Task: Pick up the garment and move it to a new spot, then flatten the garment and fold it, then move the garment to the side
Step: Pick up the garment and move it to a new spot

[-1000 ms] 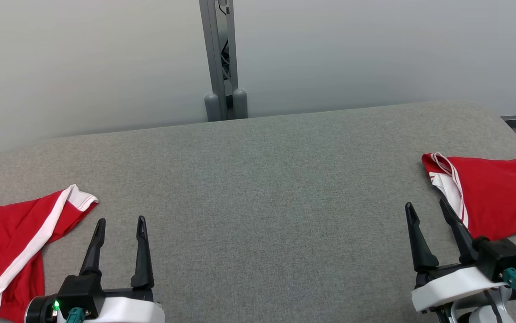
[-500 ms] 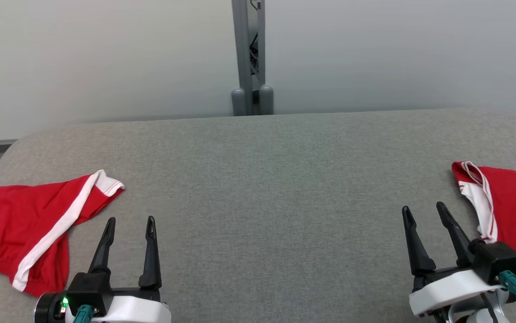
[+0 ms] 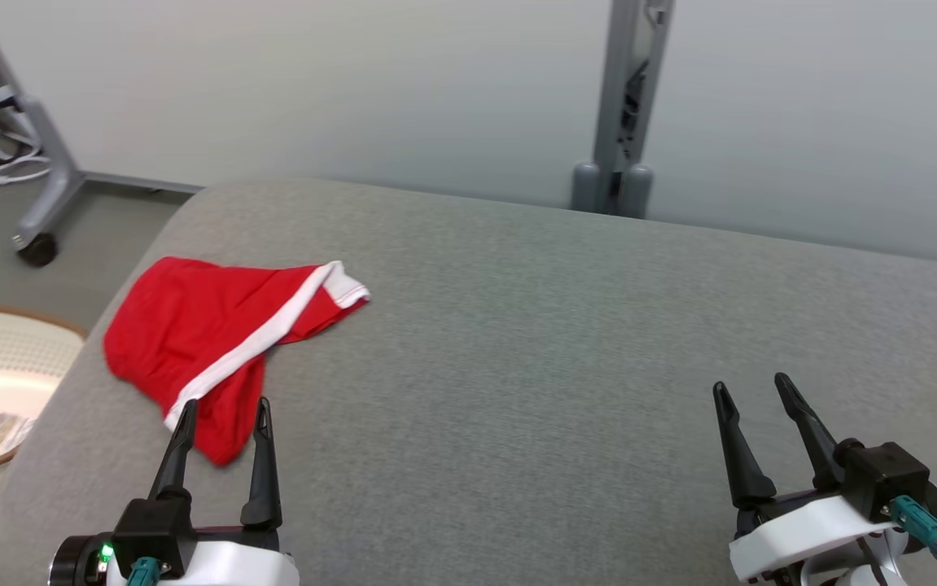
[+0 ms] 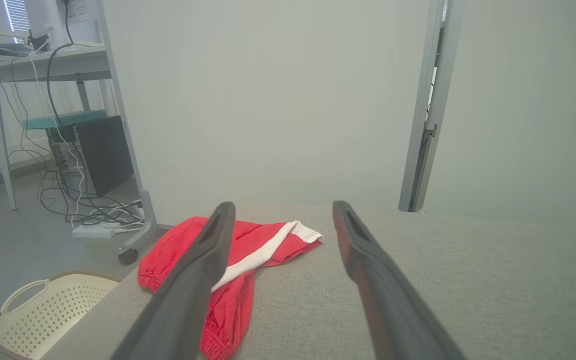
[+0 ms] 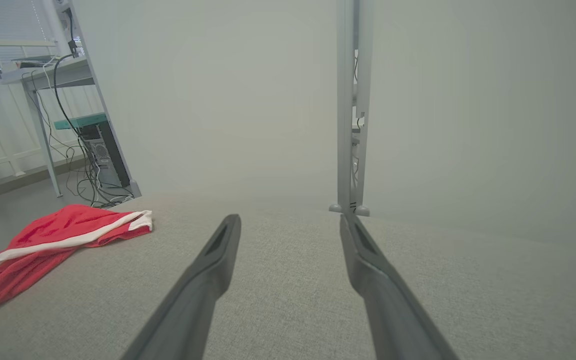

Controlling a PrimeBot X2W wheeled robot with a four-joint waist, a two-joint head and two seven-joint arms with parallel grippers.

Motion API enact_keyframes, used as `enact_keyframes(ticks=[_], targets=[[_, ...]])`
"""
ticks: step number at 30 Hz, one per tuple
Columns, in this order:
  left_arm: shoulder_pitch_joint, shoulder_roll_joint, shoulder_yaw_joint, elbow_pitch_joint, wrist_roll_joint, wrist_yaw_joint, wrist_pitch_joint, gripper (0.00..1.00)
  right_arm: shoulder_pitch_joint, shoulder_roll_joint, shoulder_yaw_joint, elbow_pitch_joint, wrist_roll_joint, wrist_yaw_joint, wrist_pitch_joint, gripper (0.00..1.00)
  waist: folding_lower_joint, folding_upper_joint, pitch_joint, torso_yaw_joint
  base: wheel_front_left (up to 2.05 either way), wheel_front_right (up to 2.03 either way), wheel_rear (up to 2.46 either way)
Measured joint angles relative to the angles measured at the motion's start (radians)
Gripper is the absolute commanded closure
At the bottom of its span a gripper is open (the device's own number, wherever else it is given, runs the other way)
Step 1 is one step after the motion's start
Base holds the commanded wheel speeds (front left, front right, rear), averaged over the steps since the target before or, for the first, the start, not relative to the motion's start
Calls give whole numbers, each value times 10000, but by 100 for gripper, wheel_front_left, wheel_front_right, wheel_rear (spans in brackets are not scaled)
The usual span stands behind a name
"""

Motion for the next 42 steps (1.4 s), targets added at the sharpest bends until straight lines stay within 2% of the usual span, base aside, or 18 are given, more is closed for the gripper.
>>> enact_keyframes(ticks=[5,6,30,35,37,42], targets=[[38,-2,73,12,59,-86,0,0,8,12,132,17,98,0,0,0,0,0,-38,758,0,0,0],[124,2,209,50,127,-171,0,0,22,17,416,79,324,0,0,0,0,0,-173,1919,0,0,0],[164,-2,318,6,125,-171,0,0,21,19,708,111,247,0,0,0,-1,0,-113,1613,0,0,0],[-552,12,911,171,144,-773,-2,0,-55,-15,1047,19,-190,2,0,0,0,0,295,1442,0,0,0],[-1155,188,959,777,192,-1204,0,0,-184,-144,1012,-46,-272,0,0,0,0,0,577,1387,0,0,0],[-3146,855,989,2754,284,-1904,-2,0,-643,-347,1394,-77,-481,2,0,0,0,0,1317,1168,0,0,0]])
